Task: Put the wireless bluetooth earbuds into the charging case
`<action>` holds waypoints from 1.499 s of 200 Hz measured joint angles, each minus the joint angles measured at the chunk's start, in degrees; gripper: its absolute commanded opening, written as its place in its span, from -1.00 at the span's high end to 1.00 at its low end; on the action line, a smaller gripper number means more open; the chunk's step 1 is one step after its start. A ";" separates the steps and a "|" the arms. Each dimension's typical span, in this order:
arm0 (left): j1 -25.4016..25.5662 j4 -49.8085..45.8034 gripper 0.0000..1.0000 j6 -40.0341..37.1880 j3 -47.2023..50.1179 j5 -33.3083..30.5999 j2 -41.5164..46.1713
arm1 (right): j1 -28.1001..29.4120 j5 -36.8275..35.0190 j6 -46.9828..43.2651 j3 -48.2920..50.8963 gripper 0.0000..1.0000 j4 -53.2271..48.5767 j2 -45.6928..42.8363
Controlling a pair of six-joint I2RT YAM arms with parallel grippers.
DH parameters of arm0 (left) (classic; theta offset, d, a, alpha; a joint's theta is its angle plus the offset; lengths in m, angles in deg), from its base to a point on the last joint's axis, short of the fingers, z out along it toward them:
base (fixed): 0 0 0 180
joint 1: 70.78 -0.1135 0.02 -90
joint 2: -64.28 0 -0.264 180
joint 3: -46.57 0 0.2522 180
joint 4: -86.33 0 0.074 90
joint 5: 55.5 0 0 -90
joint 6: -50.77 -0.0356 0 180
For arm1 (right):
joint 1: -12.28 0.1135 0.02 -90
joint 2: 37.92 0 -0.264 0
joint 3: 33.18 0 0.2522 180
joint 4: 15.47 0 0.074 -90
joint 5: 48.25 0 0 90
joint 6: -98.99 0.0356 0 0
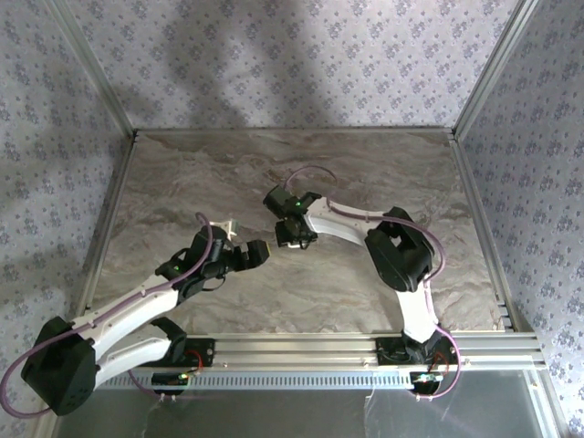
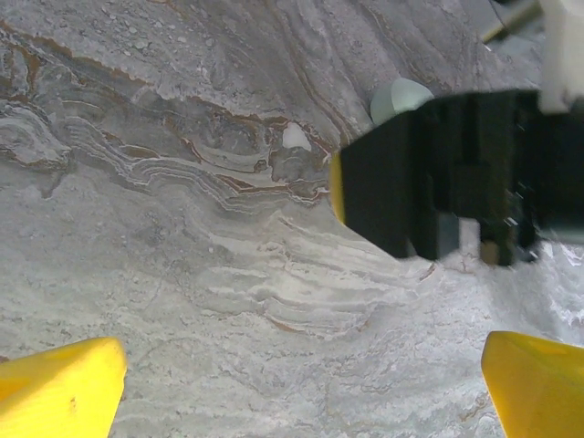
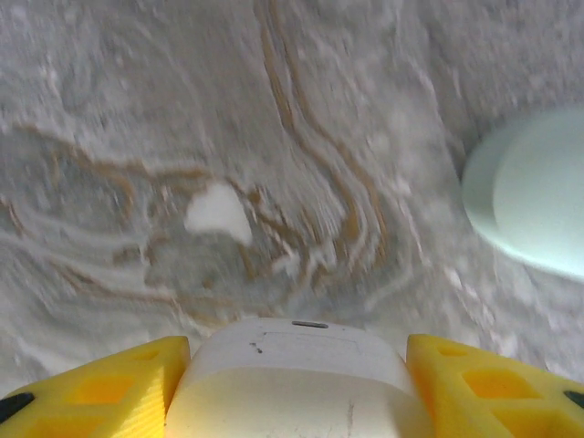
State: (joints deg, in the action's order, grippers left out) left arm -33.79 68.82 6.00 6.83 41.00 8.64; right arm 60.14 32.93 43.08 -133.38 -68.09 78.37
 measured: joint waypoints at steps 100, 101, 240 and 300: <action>-1.11 -1.46 -1.00 -0.87 0.00 1.90 1.22 | -2.10 -0.81 -0.02 -9.29 -0.33 -0.37 8.55; -1.11 -1.46 -1.00 -0.87 0.00 1.90 1.22 | -2.10 -0.79 -0.04 -9.29 -0.33 -0.37 8.55; -1.27 -1.66 -0.99 -2.54 -0.26 2.58 9.73 | -1.92 5.25 -0.70 22.93 -0.81 16.83 -27.52; -1.22 -2.84 -1.00 -5.38 -5.70 0.07 4.22 | -4.92 8.92 -2.01 38.47 -1.00 26.93 -42.51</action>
State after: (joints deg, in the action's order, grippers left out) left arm -35.01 65.98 0.63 1.13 41.07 12.86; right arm 55.22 41.85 41.07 -94.91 -41.16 35.86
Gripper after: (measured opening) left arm 0.997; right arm 0.999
